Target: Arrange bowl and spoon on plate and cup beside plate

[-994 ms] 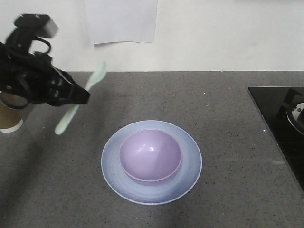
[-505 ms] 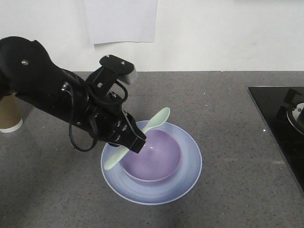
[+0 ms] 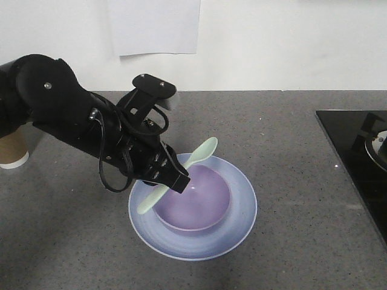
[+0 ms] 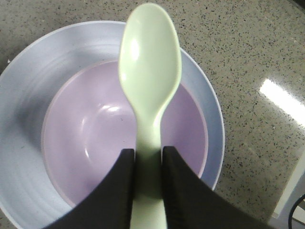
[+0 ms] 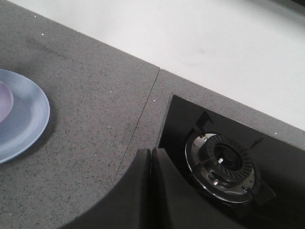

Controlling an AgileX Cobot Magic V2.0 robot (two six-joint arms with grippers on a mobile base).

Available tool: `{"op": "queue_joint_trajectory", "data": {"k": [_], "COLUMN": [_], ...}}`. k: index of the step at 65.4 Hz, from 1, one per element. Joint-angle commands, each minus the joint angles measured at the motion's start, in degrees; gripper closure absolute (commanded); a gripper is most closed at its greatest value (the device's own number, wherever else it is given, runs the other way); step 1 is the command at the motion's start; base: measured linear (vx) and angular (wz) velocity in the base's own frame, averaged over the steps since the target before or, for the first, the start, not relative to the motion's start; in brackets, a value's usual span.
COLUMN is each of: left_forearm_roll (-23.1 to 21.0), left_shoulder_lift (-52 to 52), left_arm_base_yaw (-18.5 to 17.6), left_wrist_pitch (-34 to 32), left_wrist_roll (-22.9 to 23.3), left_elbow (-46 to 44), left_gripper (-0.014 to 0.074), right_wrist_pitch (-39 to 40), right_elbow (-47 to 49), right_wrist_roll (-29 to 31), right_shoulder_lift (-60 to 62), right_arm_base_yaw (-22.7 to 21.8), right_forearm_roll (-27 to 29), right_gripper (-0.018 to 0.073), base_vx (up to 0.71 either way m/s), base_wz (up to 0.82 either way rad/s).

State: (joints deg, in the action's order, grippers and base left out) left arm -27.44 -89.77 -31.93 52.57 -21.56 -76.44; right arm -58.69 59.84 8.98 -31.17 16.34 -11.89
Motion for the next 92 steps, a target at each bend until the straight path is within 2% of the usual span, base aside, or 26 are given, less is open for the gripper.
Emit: {"op": "queue_joint_trajectory", "data": {"k": [1,20,44,55,60,63,64,70,76,83,87,92], "left_forearm_roll": [-1.66,-1.66,-1.66,-1.66,-0.13,2.01,4.52,11.56,22.35,38.46,49.93,62.01], "left_shoulder_lift": [2.16,2.16,2.16,2.36,2.36,2.36,2.36,2.36,2.36,2.36,2.36,2.46], "left_arm_base_yaw": [-0.23,-0.23,-0.23,-0.03,-0.03,-0.03,-0.03,-0.03,-0.03,-0.03,-0.03,-0.03], "left_wrist_pitch": [-2.13,-1.16,-1.10,-1.97,-1.57,-0.95,-0.06,2.64,6.43,10.76,13.14,15.33], "left_wrist_roll": [0.26,0.32,0.37,0.37,0.37,0.77,2.07,5.48,9.19,14.40,17.26,19.98], "left_elbow": [-1.68,-1.68,-1.68,-1.88,-3.35,-5.19,-7.17,-12.22,-17.16,-22.24,-24.33,-25.01], "left_gripper": [0.0599,0.0521,0.0253,0.0237,0.0237,0.0238,0.0240,0.0254,0.0278,0.0312,0.0334,0.0363], "right_wrist_pitch": [4.78,4.95,4.95,4.95,4.95,4.95,4.95,4.95,4.95,4.95,4.95,4.95], "right_elbow": [1.13,1.13,1.13,1.13,1.13,1.13,1.13,1.13,1.13,1.13,1.13,1.13], "right_wrist_roll": [0.18,0.18,0.18,0.18,0.18,0.18,0.18,0.18,0.18,0.18,0.18,0.18], "right_shoulder_lift": [-0.40,-0.40,-0.40,-0.40,-0.40,-0.40,-0.40,-0.40,-0.40,-0.40,-0.40,-0.40], "right_arm_base_yaw": [-0.18,-0.18,-0.18,-0.18,-0.18,-0.18,-0.18,-0.18,-0.18,-0.18,-0.18,-0.18], "right_forearm_roll": [-1.30,-1.30,-1.25,-1.25,-1.25,-1.25,-1.25,-1.25,-1.25,-1.25,-1.25,-1.25], "right_gripper": [0.0565,0.0565,0.0565,0.0565,0.0565,0.0565,0.0565,0.0565,0.0565,0.0565,0.0565,0.0565], "base_vx": [0.00,0.00,0.00,0.00,0.00,0.00,0.00,0.00,0.00,0.00,0.00,0.00], "base_wz": [0.00,0.00,0.00,0.00,0.00,0.00,0.00,0.00,0.00,0.00,0.00,0.00]}}
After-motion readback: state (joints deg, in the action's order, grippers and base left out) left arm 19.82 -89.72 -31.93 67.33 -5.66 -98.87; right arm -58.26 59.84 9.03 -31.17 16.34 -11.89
